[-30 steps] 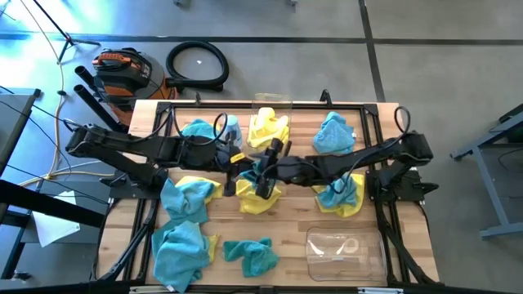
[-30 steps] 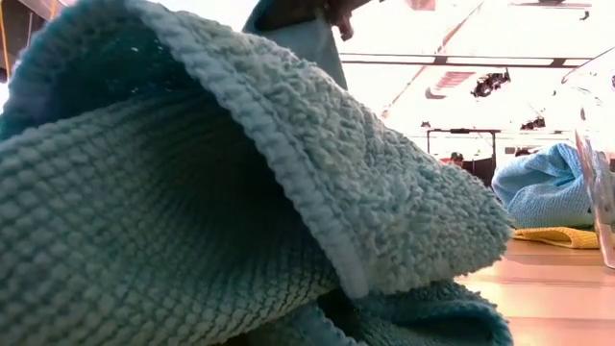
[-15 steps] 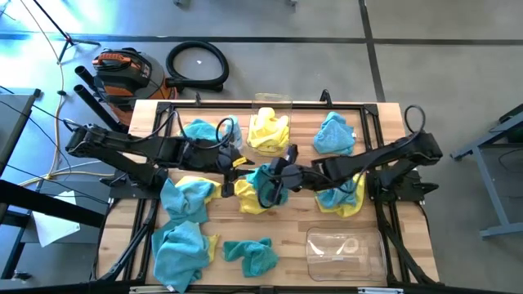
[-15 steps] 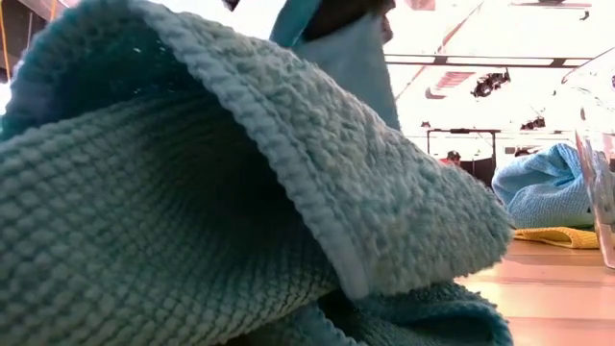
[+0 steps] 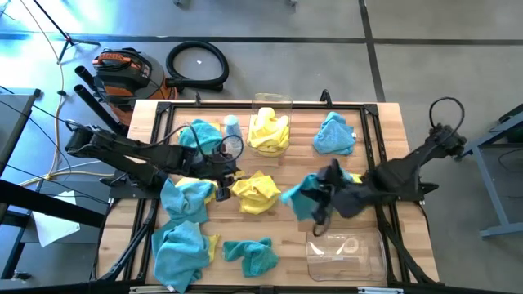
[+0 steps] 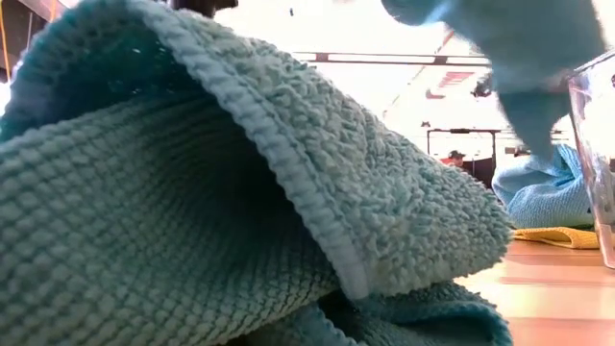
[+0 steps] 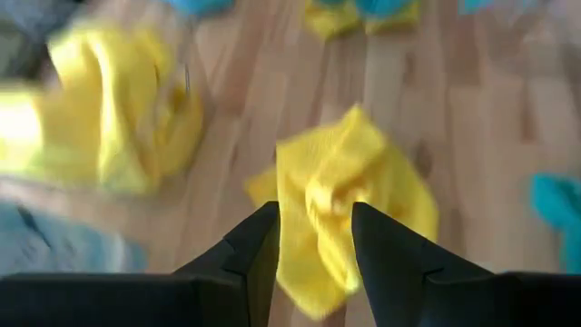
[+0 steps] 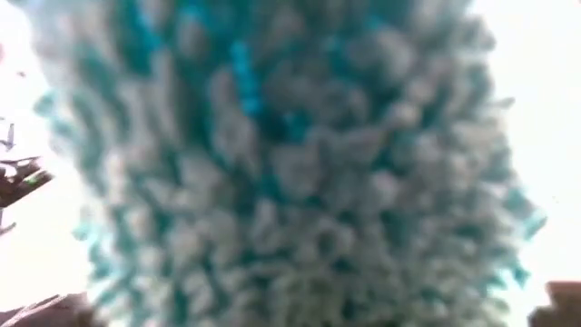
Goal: Sort microfiber towel by color & place in baskets
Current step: Put the blue towel into the bottom transparent bin
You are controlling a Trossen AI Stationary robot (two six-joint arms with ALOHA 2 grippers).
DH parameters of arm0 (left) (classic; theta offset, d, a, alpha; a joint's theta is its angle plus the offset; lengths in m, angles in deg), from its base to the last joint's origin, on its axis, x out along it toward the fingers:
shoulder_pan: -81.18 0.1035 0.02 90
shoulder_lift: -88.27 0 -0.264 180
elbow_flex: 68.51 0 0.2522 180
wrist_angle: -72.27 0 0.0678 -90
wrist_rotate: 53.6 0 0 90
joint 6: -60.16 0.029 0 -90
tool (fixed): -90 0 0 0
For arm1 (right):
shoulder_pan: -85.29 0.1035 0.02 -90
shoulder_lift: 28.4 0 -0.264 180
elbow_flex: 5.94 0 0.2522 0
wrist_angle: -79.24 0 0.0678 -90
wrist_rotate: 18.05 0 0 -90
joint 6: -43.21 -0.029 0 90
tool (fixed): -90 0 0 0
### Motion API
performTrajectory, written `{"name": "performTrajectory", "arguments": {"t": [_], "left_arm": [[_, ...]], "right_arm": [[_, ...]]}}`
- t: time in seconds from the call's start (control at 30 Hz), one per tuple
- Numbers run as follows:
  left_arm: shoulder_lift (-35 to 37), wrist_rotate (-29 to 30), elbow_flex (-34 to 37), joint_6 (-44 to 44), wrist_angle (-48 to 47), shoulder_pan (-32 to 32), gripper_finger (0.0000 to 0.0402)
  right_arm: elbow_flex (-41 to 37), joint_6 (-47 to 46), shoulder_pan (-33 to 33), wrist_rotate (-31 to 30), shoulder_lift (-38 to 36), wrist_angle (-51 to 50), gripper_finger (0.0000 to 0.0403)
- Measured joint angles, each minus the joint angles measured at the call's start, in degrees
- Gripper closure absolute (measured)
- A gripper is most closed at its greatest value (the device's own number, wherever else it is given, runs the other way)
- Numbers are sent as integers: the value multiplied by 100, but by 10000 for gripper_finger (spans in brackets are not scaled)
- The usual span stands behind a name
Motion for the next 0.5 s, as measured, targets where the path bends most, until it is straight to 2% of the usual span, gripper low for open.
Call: {"name": "performTrajectory", "arguments": {"t": [0.2, 0.37, 0.43, 0.5], "left_arm": [[7, -1, 834, -581, 624, -5, 273], [7, 2, 945, -704, 748, -40, 273], [7, 6, 945, -700, 845, -62, 273], [7, 7, 945, -669, 961, -80, 273]], "right_arm": [[1248, -2686, 1046, -175, 534, -2448, 402], [2589, -4484, 1665, 259, 1396, -3975, 402], [3079, -5058, 1847, 525, 1754, -4282, 402], [3333, -5185, 1977, 620, 1975, -4163, 402]]}}
